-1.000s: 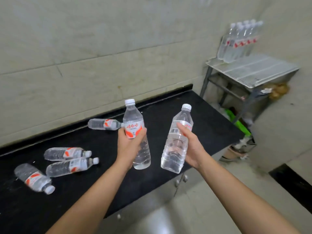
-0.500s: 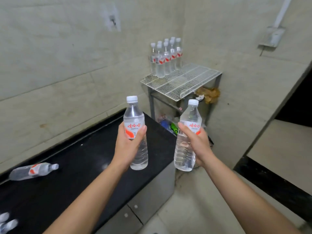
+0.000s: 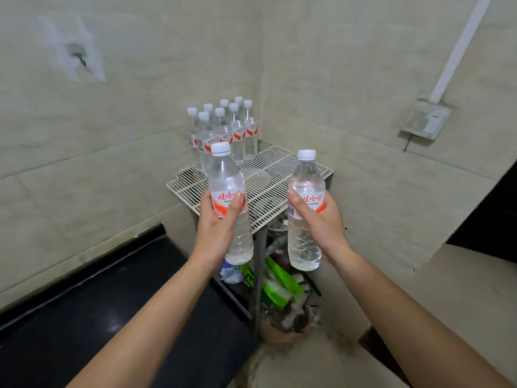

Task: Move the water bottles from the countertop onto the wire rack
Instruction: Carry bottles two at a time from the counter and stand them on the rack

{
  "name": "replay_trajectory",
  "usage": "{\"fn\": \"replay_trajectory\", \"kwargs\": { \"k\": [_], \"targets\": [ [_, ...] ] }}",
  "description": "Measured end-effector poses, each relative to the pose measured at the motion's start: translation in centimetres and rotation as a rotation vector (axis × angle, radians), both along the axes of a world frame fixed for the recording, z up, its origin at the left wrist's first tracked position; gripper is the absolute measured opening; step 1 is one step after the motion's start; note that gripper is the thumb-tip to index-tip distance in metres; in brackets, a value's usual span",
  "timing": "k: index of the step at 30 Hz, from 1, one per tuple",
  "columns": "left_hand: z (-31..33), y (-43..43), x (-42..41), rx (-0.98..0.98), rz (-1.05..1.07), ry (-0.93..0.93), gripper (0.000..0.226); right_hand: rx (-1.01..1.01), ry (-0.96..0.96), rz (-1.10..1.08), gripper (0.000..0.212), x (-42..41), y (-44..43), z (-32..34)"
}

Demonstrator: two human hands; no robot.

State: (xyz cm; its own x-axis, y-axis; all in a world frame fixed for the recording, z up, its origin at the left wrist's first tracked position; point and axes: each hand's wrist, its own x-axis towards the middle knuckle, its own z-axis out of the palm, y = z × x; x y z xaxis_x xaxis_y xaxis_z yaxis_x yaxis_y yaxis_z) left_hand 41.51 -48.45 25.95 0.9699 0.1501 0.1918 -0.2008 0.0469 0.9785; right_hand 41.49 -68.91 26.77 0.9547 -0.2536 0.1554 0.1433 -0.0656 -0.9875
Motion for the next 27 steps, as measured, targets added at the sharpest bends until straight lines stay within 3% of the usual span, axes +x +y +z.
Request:
{"fn": "replay_trajectory", "kwargs": {
  "k": [5,8,12,17,19,22,27],
  "targets": [
    [1.8,-2.7,8.9,0.006,0.001,-0.005,0.047,-0.010,-0.030,-0.019,0.055,9.5,-3.0,2.1],
    [1.6,-3.0,13.4,0.012,0.019,0.001,0.054,-0.048,-0.054,0.030,0.049,14.6,-3.7,2.3],
    [0.0,-2.8,18.6,0.057,0.123,0.040,0.068,-0.046,-0.040,0.169,0.044,21.6,-3.4,1.2],
    [-1.4,-3.3,23.6,0.087,0.296,0.082,0.062,-0.052,-0.023,0.399,0.062,30.5,-2.6,-0.8],
    [-1.6,-3.6,25.4,0.072,0.396,0.088,0.049,-0.067,-0.035,0.501,0.067,33.9,-2.0,-1.4],
    [-1.7,-4.0,27.2,0.065,0.487,0.118,0.037,-0.046,-0.037,0.606,0.067,38.0,-0.8,-2.7],
    [-2.4,-3.7,28.7,0.132,0.623,0.172,0.040,-0.016,-0.034,0.745,0.062,41.5,2.0,-3.4]
  ]
}}
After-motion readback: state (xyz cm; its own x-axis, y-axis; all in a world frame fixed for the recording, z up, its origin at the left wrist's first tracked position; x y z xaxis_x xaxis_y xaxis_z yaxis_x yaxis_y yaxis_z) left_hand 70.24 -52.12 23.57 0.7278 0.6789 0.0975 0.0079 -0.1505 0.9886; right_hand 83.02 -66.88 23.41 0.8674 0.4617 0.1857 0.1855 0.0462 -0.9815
